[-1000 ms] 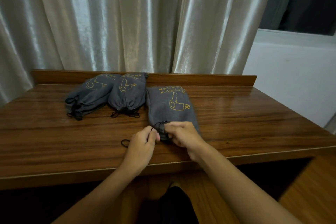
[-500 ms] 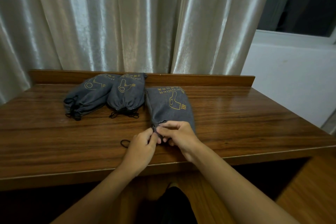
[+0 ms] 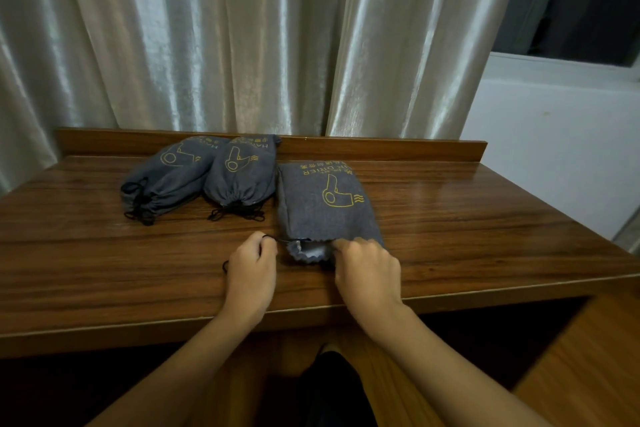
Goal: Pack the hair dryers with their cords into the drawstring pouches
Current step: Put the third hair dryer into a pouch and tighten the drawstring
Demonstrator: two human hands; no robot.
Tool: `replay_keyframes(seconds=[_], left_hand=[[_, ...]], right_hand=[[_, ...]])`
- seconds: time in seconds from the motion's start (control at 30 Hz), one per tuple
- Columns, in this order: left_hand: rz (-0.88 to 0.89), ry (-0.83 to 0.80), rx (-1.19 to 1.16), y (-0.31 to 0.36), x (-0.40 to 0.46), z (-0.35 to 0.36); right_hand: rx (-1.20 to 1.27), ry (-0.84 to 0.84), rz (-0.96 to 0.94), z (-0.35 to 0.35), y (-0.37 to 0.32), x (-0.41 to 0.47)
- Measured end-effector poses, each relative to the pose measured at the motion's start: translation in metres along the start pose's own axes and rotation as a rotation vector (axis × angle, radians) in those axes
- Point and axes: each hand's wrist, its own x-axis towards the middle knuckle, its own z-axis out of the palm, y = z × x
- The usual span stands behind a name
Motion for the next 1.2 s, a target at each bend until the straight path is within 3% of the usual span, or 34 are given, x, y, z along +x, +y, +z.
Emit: replay_keyframes(seconds=[0.13, 0.23, 0.4, 0.63, 0.87, 1.2], left_hand=[[-0.002, -0.014, -0.017, 0.001, -0.001, 0.002], [-0.010, -0.012, -0.037, 0.000, 0.000, 0.001], [0.010, -0.022, -0.014, -0.004, 0.002, 0.001], [0.081, -0.040, 0.072, -0.004, 0.001, 0.002], [0.150, -0.084, 0.170, -0.004, -0.002, 0.002], [0.157, -0.112, 0.183, -0.002, -0.005, 0.000]], right_hand=[[-0.071, 0.196, -0.126, 0.003, 0.013, -0.001], [-0.062, 0.200, -0.196, 0.007, 0.027, 0.001], [0.000, 0.242, -0.137, 0.003, 0.036, -0.001], [0.105, 0.014, 0.136, 0.013, 0.025, -0.001], [0.787, -0.142, 0.592, 0.013, 0.011, 0.018], [0.645, -0.222, 0.378, 0.012, 0.013, 0.018]])
